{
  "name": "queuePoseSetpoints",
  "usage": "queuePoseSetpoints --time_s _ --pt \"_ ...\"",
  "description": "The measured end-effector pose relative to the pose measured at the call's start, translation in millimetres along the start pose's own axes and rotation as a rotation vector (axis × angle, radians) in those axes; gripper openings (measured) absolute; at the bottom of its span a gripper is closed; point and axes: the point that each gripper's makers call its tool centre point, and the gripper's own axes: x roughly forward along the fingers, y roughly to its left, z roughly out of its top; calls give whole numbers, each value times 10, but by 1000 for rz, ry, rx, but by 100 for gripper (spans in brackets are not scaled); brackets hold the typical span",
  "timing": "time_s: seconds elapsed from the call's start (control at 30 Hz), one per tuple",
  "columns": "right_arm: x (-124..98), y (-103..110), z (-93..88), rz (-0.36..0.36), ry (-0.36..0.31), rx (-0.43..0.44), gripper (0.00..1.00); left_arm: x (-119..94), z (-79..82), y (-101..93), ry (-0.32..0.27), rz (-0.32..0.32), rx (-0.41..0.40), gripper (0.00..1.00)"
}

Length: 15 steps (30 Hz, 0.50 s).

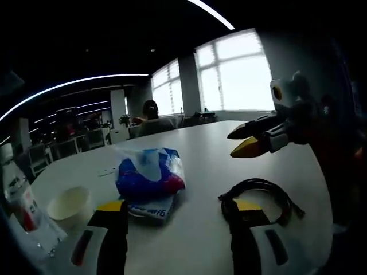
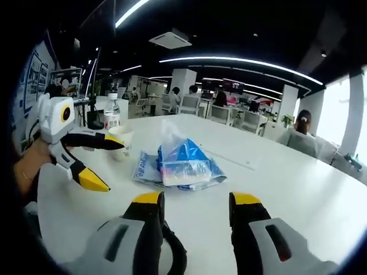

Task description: Arrange the tabletop items into an orderly group along one side of the table until the central work area is clear of visible clutter.

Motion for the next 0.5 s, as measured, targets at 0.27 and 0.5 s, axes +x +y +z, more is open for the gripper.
queuePoseSetpoints --time_s 0.27,0.5 --pt "111 -33 50 14 -7 3 40 70 -1 101 10 29 1 71" --pt "243 -47 122 33 -27 -33 39 143 25 128 14 30 -5 71"
